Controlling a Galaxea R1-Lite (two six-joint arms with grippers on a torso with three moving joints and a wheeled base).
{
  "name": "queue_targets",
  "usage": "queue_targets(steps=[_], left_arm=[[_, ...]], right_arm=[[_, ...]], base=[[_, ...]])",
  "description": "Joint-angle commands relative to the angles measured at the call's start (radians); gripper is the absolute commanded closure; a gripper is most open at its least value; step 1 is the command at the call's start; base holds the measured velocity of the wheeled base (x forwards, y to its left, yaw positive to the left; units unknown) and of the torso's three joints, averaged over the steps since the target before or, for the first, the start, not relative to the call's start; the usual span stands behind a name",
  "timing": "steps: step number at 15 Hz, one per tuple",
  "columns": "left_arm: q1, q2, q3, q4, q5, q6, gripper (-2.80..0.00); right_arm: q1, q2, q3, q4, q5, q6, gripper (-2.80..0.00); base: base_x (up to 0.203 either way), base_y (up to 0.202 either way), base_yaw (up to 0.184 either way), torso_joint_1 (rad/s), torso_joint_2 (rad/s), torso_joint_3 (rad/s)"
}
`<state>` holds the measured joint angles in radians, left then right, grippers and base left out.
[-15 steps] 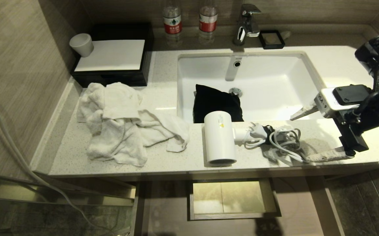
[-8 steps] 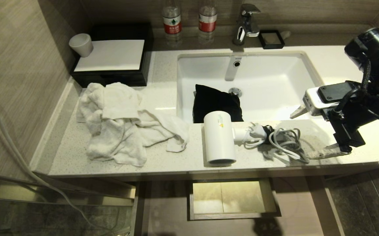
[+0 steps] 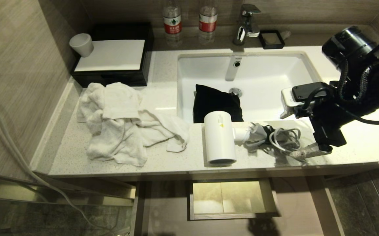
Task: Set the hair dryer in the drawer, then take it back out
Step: Pick up the hairdryer
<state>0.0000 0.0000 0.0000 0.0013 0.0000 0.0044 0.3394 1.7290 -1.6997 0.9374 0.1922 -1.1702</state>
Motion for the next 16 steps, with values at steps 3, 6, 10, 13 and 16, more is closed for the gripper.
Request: queue_targets(steps=[3,6,10,13,16], left_arm=[[0.0,0.0,0.0,0.0,0.0,0.0,0.0],[0.0,0.0,0.002,0.0,0.0,0.0,0.0],[0.0,0.0,0.002,0.0,0.0,0.0,0.0],[0.0,0.0,0.001,0.0,0.0,0.0,0.0],[0.0,0.0,0.001,0.0,0.0,0.0,0.0]], right_arm=[[0.066,0.049,-0.016,-0.048,-0.026,0.087,-2.8],[0.09,0.07,-0.017,-0.089,-0.039,0.095,-2.8],[0.107,0.099,-0.003,-0.13,-0.04,0.095,-2.8],[0.106,0.118,-0.003,-0.132,-0.04,0.095,-2.8],[0.105,0.133,-0.005,-0.135,-0.04,0.095,-2.8]], base=[[0.0,0.0,0.0,0.0,0.0,0.0],[0.0,0.0,0.0,0.0,0.0,0.0],[0.0,0.0,0.0,0.0,0.0,0.0],[0.0,0.0,0.0,0.0,0.0,0.0],[0.0,0.0,0.0,0.0,0.0,0.0]])
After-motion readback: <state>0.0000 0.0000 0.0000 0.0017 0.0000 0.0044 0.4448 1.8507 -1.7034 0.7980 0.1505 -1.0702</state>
